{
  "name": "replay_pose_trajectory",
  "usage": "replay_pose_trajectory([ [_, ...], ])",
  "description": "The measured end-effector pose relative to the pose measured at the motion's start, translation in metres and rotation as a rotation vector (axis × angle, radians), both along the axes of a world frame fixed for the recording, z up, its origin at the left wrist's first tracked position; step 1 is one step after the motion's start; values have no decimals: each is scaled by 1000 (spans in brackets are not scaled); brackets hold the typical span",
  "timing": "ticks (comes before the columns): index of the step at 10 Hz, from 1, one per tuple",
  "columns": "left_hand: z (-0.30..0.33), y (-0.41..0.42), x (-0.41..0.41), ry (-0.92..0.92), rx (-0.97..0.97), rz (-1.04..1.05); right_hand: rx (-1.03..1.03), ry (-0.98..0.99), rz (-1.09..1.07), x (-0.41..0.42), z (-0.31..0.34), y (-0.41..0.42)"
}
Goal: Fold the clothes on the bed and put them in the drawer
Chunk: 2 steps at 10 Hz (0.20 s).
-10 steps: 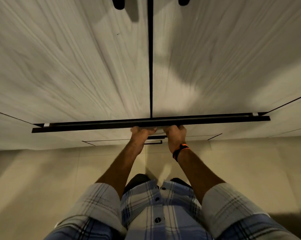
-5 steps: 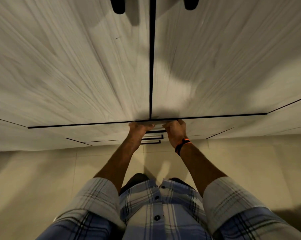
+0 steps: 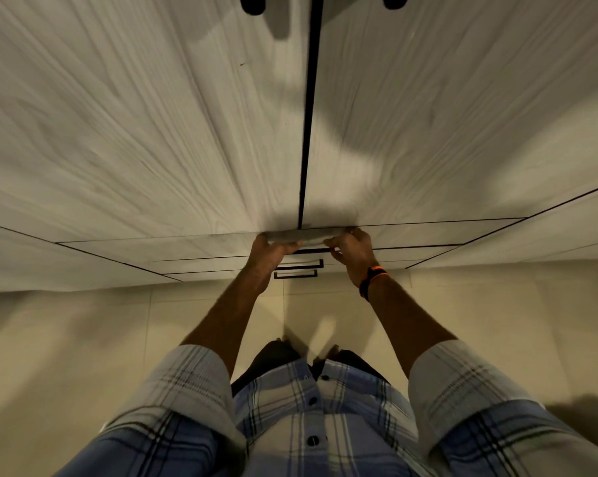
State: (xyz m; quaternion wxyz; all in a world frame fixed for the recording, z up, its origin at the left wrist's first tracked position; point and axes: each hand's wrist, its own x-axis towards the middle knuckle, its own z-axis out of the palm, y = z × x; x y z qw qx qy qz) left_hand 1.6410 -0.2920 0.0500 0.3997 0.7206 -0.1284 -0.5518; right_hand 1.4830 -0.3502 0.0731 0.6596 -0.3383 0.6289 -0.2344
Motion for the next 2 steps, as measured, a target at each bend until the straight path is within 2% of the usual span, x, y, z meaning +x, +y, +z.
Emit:
replay_pose_trajectory([
  [2, 23, 20, -4, -113, -63, -125, -158, 308, 299, -1, 24, 20],
])
